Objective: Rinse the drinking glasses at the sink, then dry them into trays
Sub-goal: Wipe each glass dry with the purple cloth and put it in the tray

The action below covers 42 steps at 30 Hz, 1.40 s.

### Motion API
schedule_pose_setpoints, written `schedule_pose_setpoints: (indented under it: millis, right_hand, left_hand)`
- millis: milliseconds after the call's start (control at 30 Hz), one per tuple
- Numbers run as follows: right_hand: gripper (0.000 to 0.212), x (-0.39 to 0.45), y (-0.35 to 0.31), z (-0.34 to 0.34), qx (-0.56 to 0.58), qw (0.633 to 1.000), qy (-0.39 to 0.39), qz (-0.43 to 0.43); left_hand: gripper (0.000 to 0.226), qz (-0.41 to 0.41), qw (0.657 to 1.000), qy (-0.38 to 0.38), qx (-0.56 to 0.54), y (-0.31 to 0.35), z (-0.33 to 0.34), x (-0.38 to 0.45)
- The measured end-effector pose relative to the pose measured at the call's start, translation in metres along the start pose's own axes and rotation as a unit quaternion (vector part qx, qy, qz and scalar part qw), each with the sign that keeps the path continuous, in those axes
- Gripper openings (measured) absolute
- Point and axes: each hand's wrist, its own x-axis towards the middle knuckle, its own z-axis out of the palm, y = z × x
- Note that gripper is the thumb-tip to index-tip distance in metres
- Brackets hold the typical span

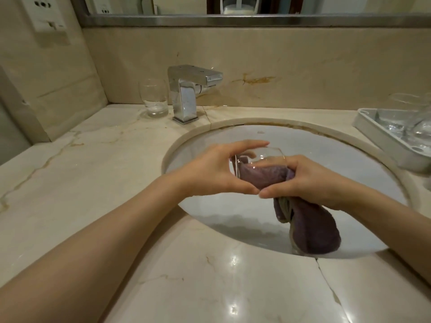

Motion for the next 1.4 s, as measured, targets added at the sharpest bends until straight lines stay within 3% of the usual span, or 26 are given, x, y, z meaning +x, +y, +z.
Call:
schedule_pose_setpoints:
  millis: [133,200,267,333,400,467,600,700,867,967,1033,1133,1233,1333,1400]
  right_hand:
    - [0.045,-0.004,-0.003,-0.002,-0.119,0.988,0.047,-0.082]
    - [0.047,-0.005,-0.001,0.003,-0.294,0.940,0.059,-0.165]
    - [0.052,-0.004,0.006,0.002,-0.385,0.896,0.060,-0.215]
    - [0.055,-0.004,0.004,0.000,-0.331,0.921,0.060,-0.195]
    - [0.047,-0.005,0.001,-0.001,-0.198,0.970,0.043,-0.137]
    - [0.040,-0.004,0.000,-0.001,-0.062,0.995,0.009,-0.078]
    - [0.039,-0.001,0.001,-0.001,0.042,0.998,-0.039,0.008]
    - [0.036,0.000,0.001,-0.001,0.047,0.999,-0.018,0.003]
    - [0.042,-0.005,-0.001,0.004,-0.128,0.984,0.060,-0.104]
    - [0.043,-0.005,0.002,0.002,-0.354,0.907,0.102,-0.203]
    - [0.045,-0.004,0.007,-0.001,-0.414,0.875,0.112,-0.227]
    - [0.046,-0.006,0.006,0.000,-0.301,0.936,0.068,-0.169]
    - [0.046,-0.006,0.008,0.002,-0.121,0.991,0.017,-0.054]
    - [0.034,-0.003,0.005,-0.001,0.053,0.997,-0.026,0.043]
    - [0.033,-0.002,0.003,-0.002,0.104,0.991,-0.033,0.072]
  left_hand:
    - [0.081,-0.055,0.982,-0.076,-0.165,-0.003,-0.013,0.004]
    - [0.076,-0.101,0.957,-0.143,-0.232,-0.008,-0.019,0.002]
    - [0.074,-0.112,0.955,-0.147,-0.234,-0.010,-0.016,-0.001]
    - [0.073,-0.091,0.968,-0.101,-0.212,-0.007,-0.008,-0.001]
    - [0.076,-0.073,0.976,-0.063,-0.197,-0.005,-0.005,-0.001]
    - [0.080,-0.050,0.989,-0.046,-0.129,-0.004,-0.006,-0.002]
    - [0.090,0.040,0.993,-0.026,0.107,-0.004,-0.001,-0.005]
    - [0.090,0.071,0.988,-0.008,0.137,-0.005,-0.001,-0.004]
    - [0.090,0.050,0.998,0.002,-0.028,-0.007,-0.002,0.000]
    - [0.083,-0.009,0.983,-0.021,-0.182,-0.004,-0.008,0.000]
    - [0.082,-0.026,0.973,-0.037,-0.227,-0.004,-0.009,-0.001]
    - [0.081,-0.046,0.979,-0.040,-0.195,-0.004,-0.002,-0.003]
    - [0.084,-0.041,0.995,-0.033,-0.079,-0.009,0.006,-0.003]
    - [0.088,0.031,0.997,-0.010,0.074,-0.011,0.009,-0.004]
    - [0.089,0.071,0.990,0.007,0.119,-0.012,0.009,-0.003]
